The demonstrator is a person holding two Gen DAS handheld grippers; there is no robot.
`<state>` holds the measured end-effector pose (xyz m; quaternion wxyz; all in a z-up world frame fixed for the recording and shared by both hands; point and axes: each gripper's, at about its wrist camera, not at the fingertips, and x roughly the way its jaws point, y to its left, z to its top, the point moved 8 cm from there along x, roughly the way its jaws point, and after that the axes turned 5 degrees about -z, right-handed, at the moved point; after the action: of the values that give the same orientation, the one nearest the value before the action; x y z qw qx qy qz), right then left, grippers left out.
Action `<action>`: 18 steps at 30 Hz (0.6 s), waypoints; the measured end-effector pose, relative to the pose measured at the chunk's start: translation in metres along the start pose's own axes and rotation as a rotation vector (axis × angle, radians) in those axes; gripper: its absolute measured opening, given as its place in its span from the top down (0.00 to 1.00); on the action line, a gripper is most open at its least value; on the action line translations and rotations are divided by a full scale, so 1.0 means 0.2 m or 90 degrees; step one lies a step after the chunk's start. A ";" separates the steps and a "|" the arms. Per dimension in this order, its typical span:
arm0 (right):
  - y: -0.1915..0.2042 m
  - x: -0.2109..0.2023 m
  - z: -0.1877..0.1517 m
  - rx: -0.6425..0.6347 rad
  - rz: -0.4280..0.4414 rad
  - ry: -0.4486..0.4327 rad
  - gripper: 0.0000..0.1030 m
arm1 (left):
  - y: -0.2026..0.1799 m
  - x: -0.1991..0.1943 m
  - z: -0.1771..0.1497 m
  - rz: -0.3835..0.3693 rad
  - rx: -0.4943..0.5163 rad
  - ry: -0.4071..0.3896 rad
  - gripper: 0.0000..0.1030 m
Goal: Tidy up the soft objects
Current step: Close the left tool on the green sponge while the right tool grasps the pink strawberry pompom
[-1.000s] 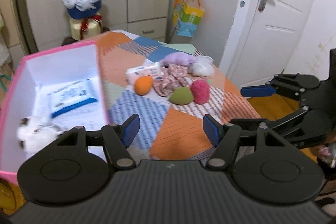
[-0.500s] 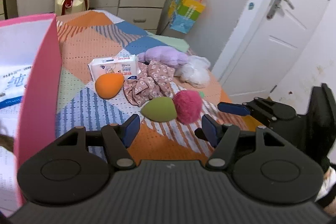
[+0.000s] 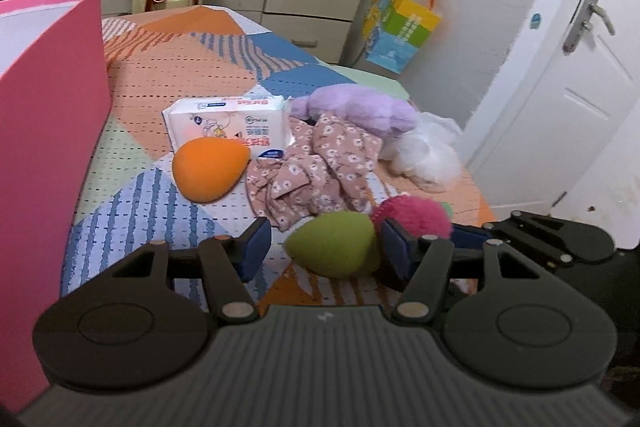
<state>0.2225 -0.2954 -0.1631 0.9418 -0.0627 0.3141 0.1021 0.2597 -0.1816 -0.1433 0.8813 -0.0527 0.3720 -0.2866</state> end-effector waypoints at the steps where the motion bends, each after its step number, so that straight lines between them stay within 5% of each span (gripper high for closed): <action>1: 0.00 0.01 0.00 0.002 0.000 0.001 0.50 | 0.00 0.01 -0.01 0.002 0.004 -0.003 0.42; 9: 0.01 0.03 -0.02 0.018 -0.028 -0.013 0.70 | -0.01 0.05 -0.06 0.007 -0.003 -0.020 0.47; 18: 0.02 -0.01 -0.05 0.084 -0.052 -0.040 0.71 | -0.01 -0.01 -0.09 0.005 -0.015 -0.047 0.53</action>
<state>0.2142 -0.2933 -0.1690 0.9566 -0.0104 0.2879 0.0444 0.2452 -0.1811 -0.1541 0.8949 -0.0720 0.3427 -0.2767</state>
